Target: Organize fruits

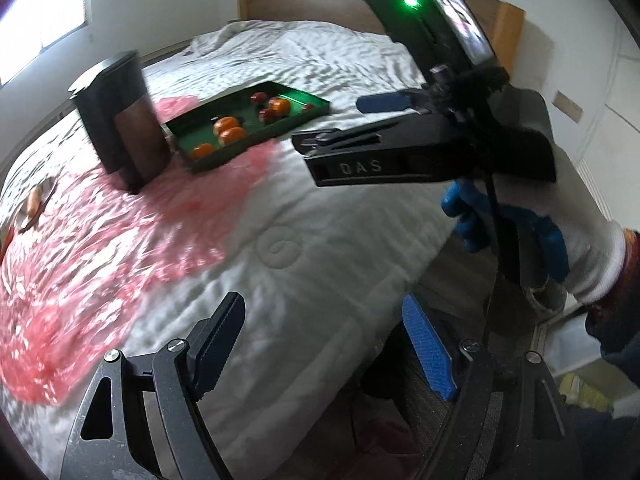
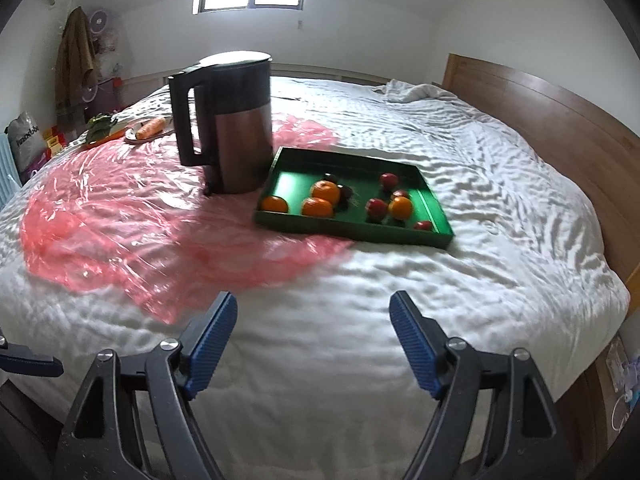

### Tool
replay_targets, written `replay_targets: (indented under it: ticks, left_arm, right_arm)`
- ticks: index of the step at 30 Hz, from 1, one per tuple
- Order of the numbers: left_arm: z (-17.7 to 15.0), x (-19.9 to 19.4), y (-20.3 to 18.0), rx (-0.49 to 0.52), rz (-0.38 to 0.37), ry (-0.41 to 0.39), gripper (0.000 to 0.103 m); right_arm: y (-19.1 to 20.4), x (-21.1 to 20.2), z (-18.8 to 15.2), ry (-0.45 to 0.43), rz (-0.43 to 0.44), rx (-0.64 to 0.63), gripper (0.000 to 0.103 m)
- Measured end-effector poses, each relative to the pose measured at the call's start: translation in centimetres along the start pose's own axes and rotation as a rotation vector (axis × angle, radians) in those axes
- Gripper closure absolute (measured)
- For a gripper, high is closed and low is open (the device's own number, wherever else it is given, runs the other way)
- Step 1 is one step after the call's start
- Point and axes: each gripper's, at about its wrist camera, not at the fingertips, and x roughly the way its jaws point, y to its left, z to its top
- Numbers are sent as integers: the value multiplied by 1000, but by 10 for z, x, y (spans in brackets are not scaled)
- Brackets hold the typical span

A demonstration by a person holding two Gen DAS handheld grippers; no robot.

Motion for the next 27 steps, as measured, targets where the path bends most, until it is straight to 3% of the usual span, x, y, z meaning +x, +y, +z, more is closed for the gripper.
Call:
replay_targets:
  ticks: [11,27]
  left_arm:
    - [6,7,-36,88,-75,28,24]
    - [7,10,-39,86,-77,37,24]
  right_arm:
    - [-39,-15,-22,17,-62,57,0]
    - [-44,-19,-30,20,-69,64,0]
